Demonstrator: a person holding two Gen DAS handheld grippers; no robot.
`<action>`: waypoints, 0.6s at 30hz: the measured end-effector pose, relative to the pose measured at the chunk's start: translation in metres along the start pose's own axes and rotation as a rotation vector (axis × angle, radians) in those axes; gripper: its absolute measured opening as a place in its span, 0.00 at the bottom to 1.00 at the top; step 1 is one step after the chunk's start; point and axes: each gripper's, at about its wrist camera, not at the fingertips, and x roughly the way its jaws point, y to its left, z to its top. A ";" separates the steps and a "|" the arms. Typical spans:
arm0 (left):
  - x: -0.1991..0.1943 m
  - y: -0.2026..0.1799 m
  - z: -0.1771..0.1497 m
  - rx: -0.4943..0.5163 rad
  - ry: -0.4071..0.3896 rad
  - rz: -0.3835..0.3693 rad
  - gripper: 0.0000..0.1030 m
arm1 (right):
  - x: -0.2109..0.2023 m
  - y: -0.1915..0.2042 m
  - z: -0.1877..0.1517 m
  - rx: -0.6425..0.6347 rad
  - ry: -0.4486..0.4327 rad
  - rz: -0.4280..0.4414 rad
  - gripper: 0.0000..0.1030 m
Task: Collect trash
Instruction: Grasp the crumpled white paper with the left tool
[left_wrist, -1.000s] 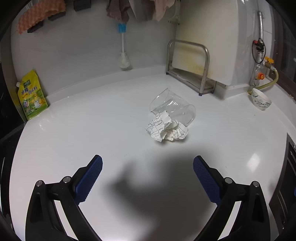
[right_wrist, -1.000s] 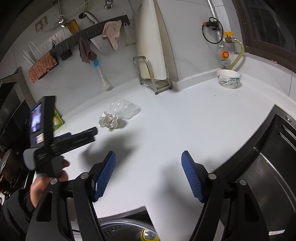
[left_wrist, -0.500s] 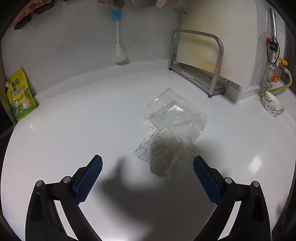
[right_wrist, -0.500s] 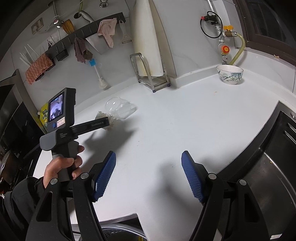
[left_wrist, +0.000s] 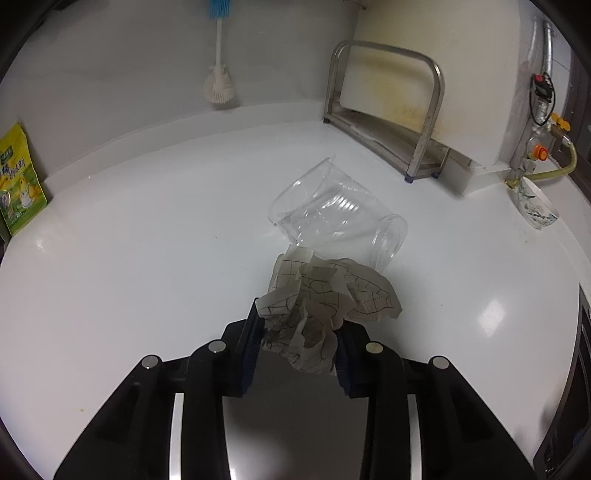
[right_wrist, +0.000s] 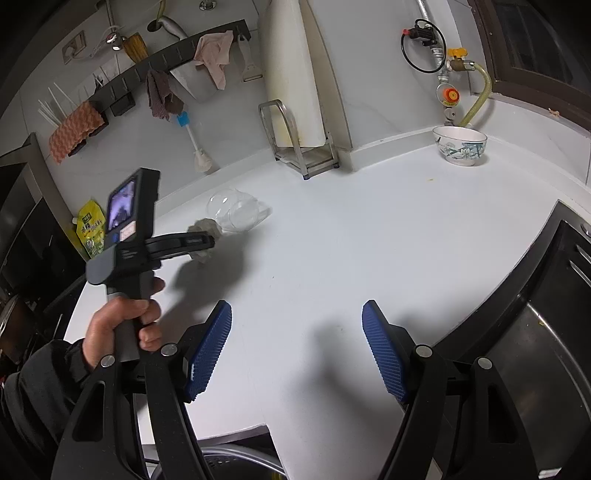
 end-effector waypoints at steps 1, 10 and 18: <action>-0.006 0.001 -0.002 0.013 -0.011 0.002 0.33 | 0.001 0.001 0.000 -0.001 0.001 0.002 0.68; -0.048 0.039 -0.017 0.062 -0.092 0.059 0.33 | 0.018 0.026 0.012 -0.029 0.023 0.050 0.68; -0.054 0.072 -0.017 0.020 -0.114 0.079 0.33 | 0.057 0.062 0.045 -0.144 0.058 0.066 0.68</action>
